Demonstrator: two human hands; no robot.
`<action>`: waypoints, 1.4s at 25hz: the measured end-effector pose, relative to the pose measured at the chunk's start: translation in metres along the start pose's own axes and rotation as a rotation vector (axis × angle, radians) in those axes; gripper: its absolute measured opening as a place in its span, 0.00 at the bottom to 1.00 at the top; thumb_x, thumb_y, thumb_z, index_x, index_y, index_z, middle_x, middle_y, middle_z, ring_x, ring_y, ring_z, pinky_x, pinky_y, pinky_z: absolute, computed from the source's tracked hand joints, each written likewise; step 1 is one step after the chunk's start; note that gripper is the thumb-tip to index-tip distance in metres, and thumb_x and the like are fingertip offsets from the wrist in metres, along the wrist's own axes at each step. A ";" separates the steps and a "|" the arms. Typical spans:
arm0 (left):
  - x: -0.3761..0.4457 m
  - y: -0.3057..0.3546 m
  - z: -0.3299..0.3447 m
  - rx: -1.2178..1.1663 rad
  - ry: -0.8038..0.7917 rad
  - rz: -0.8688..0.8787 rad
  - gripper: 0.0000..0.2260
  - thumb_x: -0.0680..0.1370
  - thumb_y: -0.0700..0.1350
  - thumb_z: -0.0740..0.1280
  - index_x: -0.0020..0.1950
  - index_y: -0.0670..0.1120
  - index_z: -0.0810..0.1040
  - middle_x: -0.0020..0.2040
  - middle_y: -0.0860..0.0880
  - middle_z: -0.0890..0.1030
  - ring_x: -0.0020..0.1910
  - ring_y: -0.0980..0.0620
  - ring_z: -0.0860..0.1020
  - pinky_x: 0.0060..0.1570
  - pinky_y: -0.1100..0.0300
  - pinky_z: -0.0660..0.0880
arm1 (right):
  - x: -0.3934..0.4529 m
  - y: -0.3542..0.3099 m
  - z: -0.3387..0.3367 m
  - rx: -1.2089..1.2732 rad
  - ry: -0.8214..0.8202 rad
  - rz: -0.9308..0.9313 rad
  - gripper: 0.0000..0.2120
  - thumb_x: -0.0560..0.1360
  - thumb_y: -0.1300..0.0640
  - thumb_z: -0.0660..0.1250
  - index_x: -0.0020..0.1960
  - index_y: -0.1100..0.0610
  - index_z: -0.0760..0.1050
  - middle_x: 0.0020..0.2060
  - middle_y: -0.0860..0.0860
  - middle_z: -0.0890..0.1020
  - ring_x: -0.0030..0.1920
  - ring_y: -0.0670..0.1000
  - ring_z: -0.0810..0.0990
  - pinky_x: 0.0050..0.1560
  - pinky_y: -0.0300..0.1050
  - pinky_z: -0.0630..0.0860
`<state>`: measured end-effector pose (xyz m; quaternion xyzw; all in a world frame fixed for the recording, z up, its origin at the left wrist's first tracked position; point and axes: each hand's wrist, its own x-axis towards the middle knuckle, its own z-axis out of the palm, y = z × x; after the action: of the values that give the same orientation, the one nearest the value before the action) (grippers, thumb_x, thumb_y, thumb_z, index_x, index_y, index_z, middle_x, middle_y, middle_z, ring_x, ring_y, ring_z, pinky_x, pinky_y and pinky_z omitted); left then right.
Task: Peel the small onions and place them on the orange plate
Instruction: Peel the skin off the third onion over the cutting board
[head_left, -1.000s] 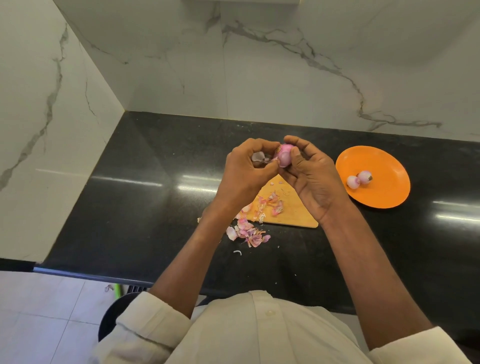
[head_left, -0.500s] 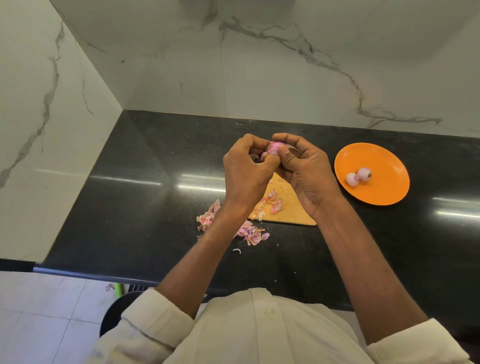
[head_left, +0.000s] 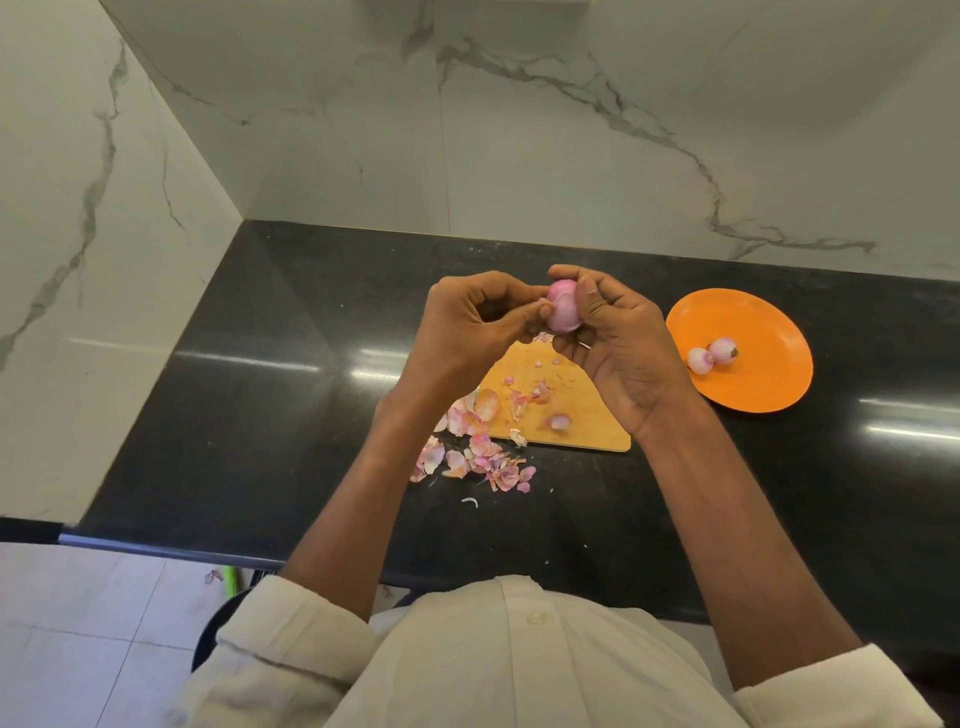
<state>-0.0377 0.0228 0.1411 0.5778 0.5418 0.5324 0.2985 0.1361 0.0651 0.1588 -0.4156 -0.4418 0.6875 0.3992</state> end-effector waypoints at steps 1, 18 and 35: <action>0.000 0.001 0.000 0.050 -0.004 0.034 0.08 0.79 0.37 0.76 0.57 0.37 0.86 0.46 0.46 0.88 0.42 0.53 0.87 0.46 0.59 0.86 | 0.001 0.000 0.000 -0.009 0.006 -0.008 0.12 0.86 0.54 0.63 0.61 0.56 0.83 0.64 0.60 0.83 0.60 0.61 0.83 0.54 0.48 0.83; -0.012 -0.010 0.009 -0.011 0.067 -0.139 0.10 0.85 0.46 0.69 0.53 0.39 0.83 0.43 0.46 0.86 0.42 0.48 0.86 0.42 0.54 0.86 | 0.000 0.005 0.006 0.137 0.067 0.070 0.12 0.85 0.55 0.65 0.63 0.57 0.82 0.66 0.61 0.81 0.60 0.56 0.82 0.54 0.45 0.82; -0.029 0.003 0.009 0.263 0.198 -0.187 0.07 0.79 0.45 0.76 0.54 0.46 0.81 0.39 0.49 0.83 0.37 0.50 0.83 0.41 0.51 0.83 | -0.007 0.023 0.033 0.084 0.125 0.152 0.13 0.80 0.61 0.71 0.63 0.61 0.84 0.59 0.57 0.86 0.59 0.56 0.87 0.56 0.49 0.85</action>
<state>-0.0237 -0.0036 0.1334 0.5036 0.6850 0.4812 0.2136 0.1039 0.0431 0.1473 -0.4730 -0.3541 0.7064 0.3897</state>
